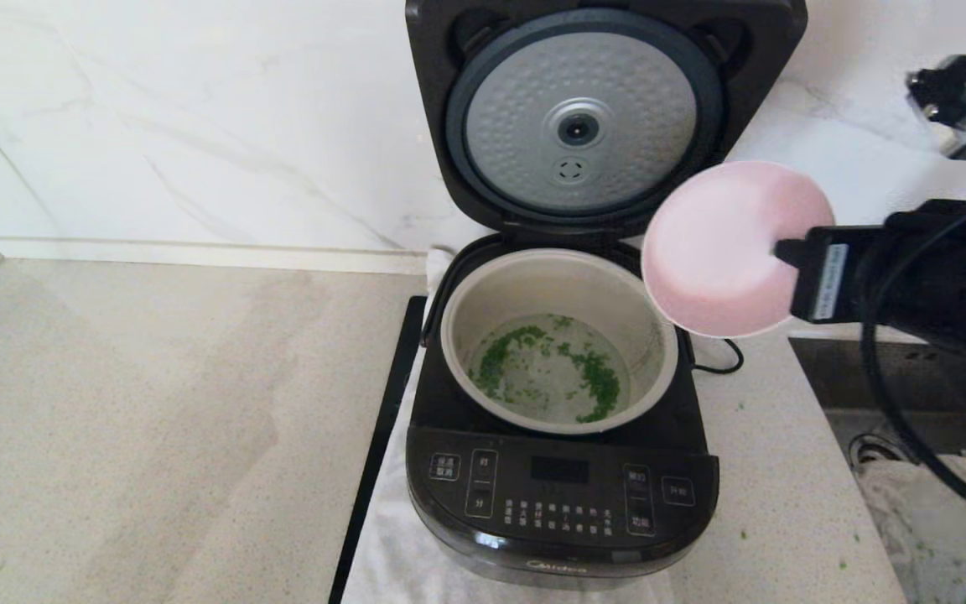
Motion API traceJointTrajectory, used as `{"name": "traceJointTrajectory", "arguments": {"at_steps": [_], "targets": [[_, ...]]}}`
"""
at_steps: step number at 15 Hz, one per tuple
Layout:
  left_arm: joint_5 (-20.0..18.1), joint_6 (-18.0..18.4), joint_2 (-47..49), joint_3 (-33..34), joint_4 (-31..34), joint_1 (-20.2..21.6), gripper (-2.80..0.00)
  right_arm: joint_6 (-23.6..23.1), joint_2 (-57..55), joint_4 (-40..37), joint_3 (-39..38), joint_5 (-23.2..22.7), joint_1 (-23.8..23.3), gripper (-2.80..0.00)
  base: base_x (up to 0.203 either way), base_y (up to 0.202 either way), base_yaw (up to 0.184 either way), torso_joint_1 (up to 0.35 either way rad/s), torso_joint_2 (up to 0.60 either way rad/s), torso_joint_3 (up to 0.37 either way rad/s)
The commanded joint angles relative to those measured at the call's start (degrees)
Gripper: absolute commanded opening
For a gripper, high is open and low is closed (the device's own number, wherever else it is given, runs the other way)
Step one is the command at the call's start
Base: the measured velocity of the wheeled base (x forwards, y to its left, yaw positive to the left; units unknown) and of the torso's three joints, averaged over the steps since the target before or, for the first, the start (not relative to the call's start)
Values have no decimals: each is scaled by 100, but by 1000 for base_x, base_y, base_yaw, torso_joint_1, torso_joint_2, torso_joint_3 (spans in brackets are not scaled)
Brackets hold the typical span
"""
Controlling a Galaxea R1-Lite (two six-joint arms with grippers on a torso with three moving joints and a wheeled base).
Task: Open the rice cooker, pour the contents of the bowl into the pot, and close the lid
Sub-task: Place the bowl on the table
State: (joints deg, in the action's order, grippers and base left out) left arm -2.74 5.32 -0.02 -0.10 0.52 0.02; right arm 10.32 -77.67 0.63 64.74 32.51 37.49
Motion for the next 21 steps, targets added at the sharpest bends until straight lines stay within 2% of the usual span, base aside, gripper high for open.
{"name": "traceJointTrajectory", "arguments": {"at_steps": [1, 4, 6, 8, 11, 21], "targets": [[2, 1, -6, 1, 0, 4, -280, 130, 748, -1072, -72, -1062, -981, -280, 0, 0, 0, 0, 0, 0], [2, 5, -6, 1, 0, 4, -280, 130, 759, -1494, -297, -2395, -3191, -280, 0, 0, 0, 0, 0, 0], [2, 5, -6, 1, 0, -2, -280, -46, 455, -1647, -543, -3324, -4493, -280, 0, 0, 0, 0, 0, 0], [-7, 5, -6, 1, 0, -2, -280, -191, -221, -1708, -899, -3949, -5177, -280, 0, 0, 0, 0, 0, 0], [-1, 4, -6, 1, 0, 1, -280, -325, -930, -1731, -1351, -4275, -5468, -280, 0, 0, 0, 0, 0, 0], [2, 5, -6, 1, 0, -2, -280, -461, -1837, -1752, -1958, -4698, -5499, -280, 0, 0, 0, 0, 0, 0]]}}
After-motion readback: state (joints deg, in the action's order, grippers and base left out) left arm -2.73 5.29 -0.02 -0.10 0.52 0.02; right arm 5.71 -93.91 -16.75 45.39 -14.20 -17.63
